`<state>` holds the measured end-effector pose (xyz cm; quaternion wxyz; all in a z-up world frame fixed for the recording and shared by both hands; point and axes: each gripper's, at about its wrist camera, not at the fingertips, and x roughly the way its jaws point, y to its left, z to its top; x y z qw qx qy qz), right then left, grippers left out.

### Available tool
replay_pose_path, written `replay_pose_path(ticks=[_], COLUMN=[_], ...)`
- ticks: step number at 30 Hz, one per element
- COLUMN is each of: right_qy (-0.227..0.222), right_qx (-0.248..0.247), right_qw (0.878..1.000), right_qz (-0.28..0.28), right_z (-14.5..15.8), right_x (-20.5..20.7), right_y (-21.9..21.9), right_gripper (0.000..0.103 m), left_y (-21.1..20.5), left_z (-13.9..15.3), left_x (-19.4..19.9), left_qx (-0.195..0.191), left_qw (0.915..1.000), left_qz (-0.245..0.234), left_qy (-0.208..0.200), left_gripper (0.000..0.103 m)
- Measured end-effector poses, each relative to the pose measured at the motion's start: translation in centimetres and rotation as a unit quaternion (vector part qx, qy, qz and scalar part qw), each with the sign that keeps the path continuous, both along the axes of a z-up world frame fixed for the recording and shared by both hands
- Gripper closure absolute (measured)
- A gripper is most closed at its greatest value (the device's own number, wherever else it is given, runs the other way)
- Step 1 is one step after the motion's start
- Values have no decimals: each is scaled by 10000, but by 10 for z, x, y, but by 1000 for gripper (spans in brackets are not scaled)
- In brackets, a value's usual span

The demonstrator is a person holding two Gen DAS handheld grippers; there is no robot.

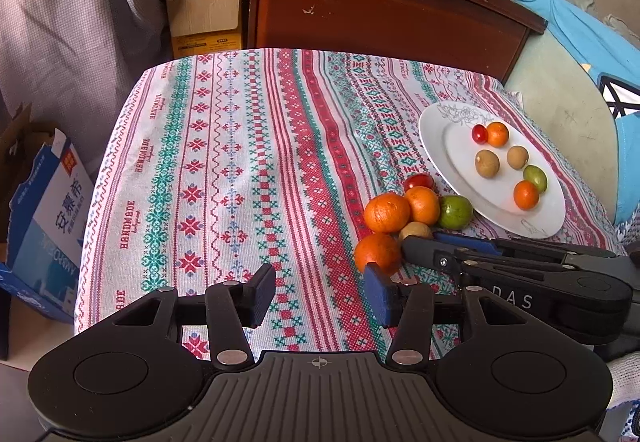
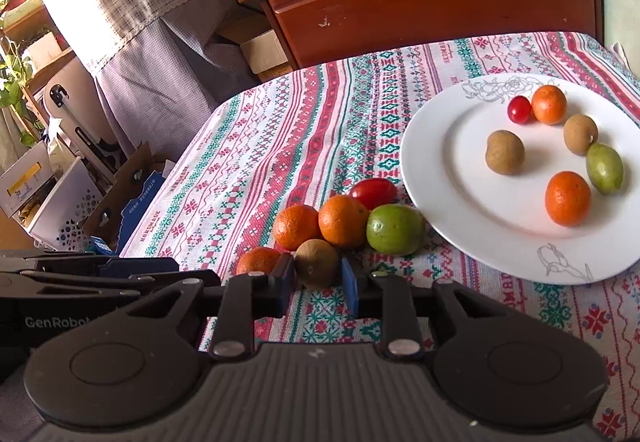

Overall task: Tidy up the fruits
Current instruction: 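Close the left tool on the mandarin while the right tool grasps the kiwi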

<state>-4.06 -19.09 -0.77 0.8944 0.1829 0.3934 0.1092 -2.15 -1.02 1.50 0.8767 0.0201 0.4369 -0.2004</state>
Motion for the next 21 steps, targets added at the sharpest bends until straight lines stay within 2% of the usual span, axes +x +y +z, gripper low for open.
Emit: replay_pose_path(ticks=[8, 15, 21], right_qy=[109, 131, 143], right_qx=[-42, -308, -316], right_qw=[9999, 9994, 9994], right_qz=[-45, -76, -96], right_z=[7, 9, 8], right_x=[-9, -21, -21], right_y=[-10, -19, -19], right_gripper=[78, 78, 75], left_y=[-15, -30, -40], left_z=[-3, -12, -19], left_x=[-5, -5, -4], left_qx=[6, 141, 303], left_qw=[9996, 9992, 9983], left_qz=[-266, -368, -426], left_qy=[-50, -113, -248], left_gripper=[56, 57, 57])
